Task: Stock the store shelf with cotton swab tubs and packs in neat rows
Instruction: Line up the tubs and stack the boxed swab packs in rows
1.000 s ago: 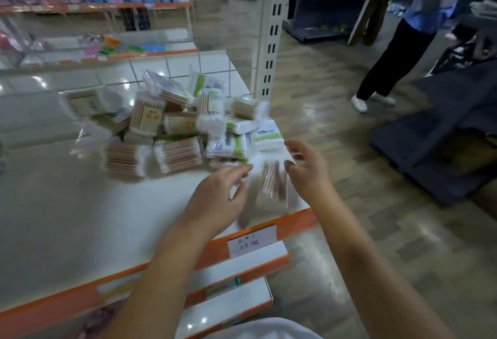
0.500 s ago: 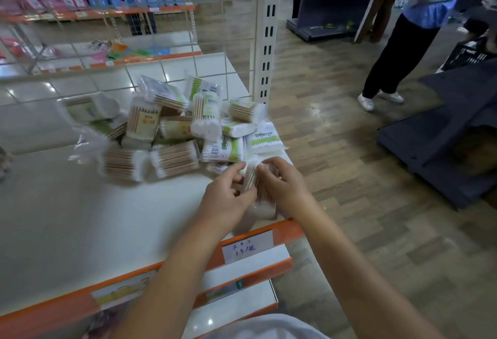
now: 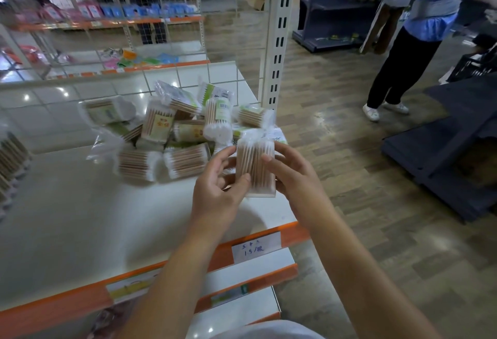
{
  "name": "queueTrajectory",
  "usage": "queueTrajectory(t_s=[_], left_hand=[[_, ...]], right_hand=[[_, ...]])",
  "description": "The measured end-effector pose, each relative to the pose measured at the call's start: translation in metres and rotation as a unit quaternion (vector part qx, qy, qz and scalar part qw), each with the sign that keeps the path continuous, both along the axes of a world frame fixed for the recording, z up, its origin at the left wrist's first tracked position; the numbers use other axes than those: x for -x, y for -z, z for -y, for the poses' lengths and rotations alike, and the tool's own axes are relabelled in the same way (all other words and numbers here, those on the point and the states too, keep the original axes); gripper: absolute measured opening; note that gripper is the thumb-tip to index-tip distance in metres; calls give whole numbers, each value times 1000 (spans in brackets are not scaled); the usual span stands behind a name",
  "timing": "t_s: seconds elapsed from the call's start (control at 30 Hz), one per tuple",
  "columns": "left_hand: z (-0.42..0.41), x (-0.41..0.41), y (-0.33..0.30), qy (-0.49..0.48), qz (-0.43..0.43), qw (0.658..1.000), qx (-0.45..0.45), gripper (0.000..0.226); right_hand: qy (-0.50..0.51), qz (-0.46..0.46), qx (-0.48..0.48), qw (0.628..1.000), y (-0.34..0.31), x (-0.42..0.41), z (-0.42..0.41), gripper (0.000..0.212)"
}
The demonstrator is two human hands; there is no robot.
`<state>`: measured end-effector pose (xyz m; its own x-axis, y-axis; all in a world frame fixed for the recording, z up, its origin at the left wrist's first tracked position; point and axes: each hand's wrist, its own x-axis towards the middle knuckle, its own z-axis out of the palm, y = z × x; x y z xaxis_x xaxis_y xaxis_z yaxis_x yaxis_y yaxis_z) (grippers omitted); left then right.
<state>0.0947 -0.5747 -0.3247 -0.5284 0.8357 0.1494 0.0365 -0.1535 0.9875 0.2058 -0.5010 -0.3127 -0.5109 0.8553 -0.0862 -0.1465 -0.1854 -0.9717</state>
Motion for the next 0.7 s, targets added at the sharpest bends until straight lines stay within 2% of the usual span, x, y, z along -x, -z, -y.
queueTrajectory(t_s=[0.17, 0.3, 0.43, 0.53, 0.63, 0.7], left_hand=[[2, -2, 0, 8, 6, 1000, -20, 43], [2, -4, 0, -10, 0, 1000, -20, 41], [5, -1, -3, -34, -12, 999, -23, 40], [8, 0, -7, -8, -48, 999, -6, 39], [13, 3, -13, 71, 18, 997, -7, 20], [17, 4, -17, 110, 12, 994, -2, 47]], right_hand=[[-3, -3, -10, 1000, 0, -5, 1, 25], [-2, -43, 13, 999, -1, -11, 0, 18], [-4, -65, -1, 998, -2, -13, -1, 26], [-4, -59, -24, 998, 0, -11, 1, 40], [-23, -67, -39, 997, -3, -9, 3, 47], [-23, -80, -44, 996, -7, -6, 6, 48]])
